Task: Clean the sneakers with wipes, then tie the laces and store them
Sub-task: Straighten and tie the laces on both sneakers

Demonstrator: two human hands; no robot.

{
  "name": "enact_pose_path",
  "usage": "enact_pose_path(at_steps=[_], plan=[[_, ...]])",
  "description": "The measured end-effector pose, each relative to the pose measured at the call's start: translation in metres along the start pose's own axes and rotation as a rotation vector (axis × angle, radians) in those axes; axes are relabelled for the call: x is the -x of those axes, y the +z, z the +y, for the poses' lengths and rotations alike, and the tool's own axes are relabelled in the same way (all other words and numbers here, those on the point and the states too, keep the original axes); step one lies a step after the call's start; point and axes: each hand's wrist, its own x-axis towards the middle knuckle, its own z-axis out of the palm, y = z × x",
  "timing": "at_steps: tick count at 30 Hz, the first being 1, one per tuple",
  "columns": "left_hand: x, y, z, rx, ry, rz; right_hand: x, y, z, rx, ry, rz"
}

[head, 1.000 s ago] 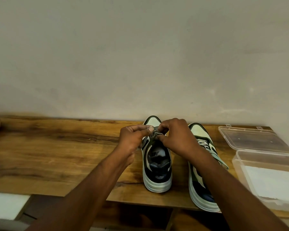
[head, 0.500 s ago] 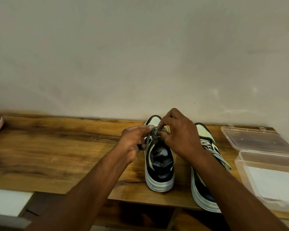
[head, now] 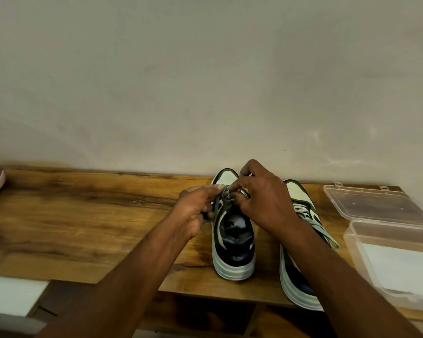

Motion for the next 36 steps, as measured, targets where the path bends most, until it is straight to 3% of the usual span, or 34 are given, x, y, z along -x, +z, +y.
enact_pose_path(at_steps=[10, 27, 36], plan=[[0.002, 0.000, 0.002, -0.035, 0.027, 0.043, -0.004, 0.001, 0.007, -0.064, 0.018, -0.045], [0.014, 0.017, 0.009, -0.187, 0.316, 0.173, -0.011, -0.031, 0.015, -0.120, -0.075, -0.132], [0.015, 0.017, 0.008, -0.244, 0.343, 0.200, -0.012, -0.044, 0.012, -0.183, -0.067, -0.183]])
